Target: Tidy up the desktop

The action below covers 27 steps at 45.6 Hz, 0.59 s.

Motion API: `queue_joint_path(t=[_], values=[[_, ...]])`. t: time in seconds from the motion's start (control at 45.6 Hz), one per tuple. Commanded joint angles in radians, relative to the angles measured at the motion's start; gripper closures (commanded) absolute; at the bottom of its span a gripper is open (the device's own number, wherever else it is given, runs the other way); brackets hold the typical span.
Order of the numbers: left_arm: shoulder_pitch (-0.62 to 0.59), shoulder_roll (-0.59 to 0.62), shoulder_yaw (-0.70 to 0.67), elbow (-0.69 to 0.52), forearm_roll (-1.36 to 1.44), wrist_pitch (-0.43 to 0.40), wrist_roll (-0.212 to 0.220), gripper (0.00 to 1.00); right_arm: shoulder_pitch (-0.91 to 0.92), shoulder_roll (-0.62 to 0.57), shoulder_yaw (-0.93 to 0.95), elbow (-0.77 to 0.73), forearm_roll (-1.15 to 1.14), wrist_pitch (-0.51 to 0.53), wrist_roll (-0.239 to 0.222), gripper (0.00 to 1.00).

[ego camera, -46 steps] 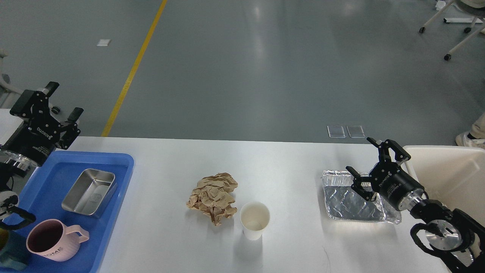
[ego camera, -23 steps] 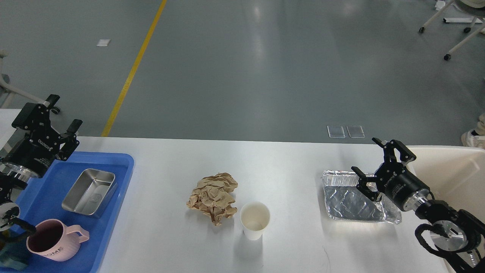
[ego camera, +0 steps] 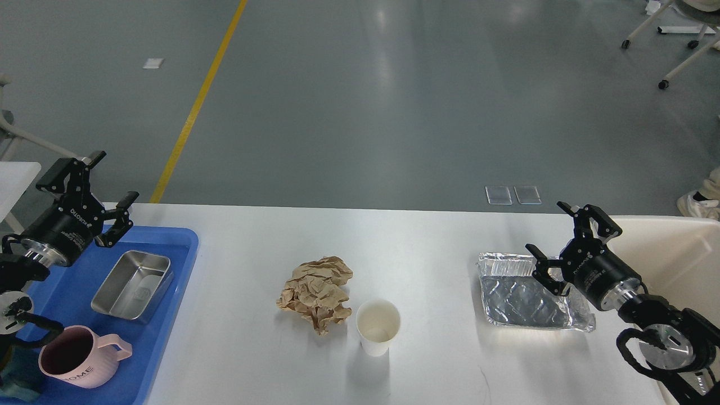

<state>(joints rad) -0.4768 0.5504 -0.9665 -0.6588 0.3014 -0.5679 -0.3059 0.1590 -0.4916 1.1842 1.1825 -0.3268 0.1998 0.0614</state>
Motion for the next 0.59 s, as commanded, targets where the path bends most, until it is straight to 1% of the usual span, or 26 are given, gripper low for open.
queue_joint_path(t=[0.0, 0.044, 0.066, 0.153, 0.197, 0.307, 0.351, 0.416, 0.482, 0.57], values=[[0.009, 0.009, -0.004, -0.004, -0.056, 0.0, 0.076, 0.03, 0.001, 0.014, 0.049, 0.002, 0.002, -0.019, 0.001, 0.0], [0.015, 0.014, -0.008, -0.002, -0.088, 0.002, 0.114, 0.03, 0.001, 0.045, 0.08, -0.007, 0.006, -0.022, 0.001, 0.0], [0.018, 0.014, -0.009, -0.002, -0.097, 0.006, 0.126, 0.03, 0.001, 0.054, 0.087, -0.007, 0.006, -0.022, 0.001, 0.0], [0.024, 0.014, -0.009, -0.002, -0.107, 0.006, 0.136, 0.03, -0.001, 0.071, 0.103, -0.012, 0.005, -0.025, 0.011, 0.0], [0.026, 0.014, -0.009, -0.002, -0.107, 0.009, 0.134, 0.03, -0.003, 0.073, 0.109, -0.011, 0.003, -0.023, 0.032, 0.0], [0.026, 0.01, -0.009, 0.001, -0.108, 0.014, 0.123, 0.03, -0.007, 0.071, 0.109, -0.011, -0.001, -0.022, 0.113, 0.0], [0.026, 0.006, -0.011, 0.004, -0.11, 0.022, 0.117, 0.03, -0.007, 0.07, 0.11, -0.011, -0.001, -0.022, 0.133, 0.0], [0.027, 0.003, -0.009, 0.01, -0.11, 0.034, 0.1, 0.03, -0.006, 0.064, 0.112, -0.014, -0.001, -0.026, 0.147, 0.0], [0.027, -0.001, -0.003, 0.01, -0.108, 0.048, 0.087, 0.03, -0.003, 0.059, 0.114, -0.014, -0.001, -0.036, 0.149, 0.0], [0.029, -0.003, 0.009, 0.01, -0.108, 0.059, 0.087, 0.03, 0.004, 0.048, 0.126, -0.015, -0.001, -0.054, 0.147, 0.0]])
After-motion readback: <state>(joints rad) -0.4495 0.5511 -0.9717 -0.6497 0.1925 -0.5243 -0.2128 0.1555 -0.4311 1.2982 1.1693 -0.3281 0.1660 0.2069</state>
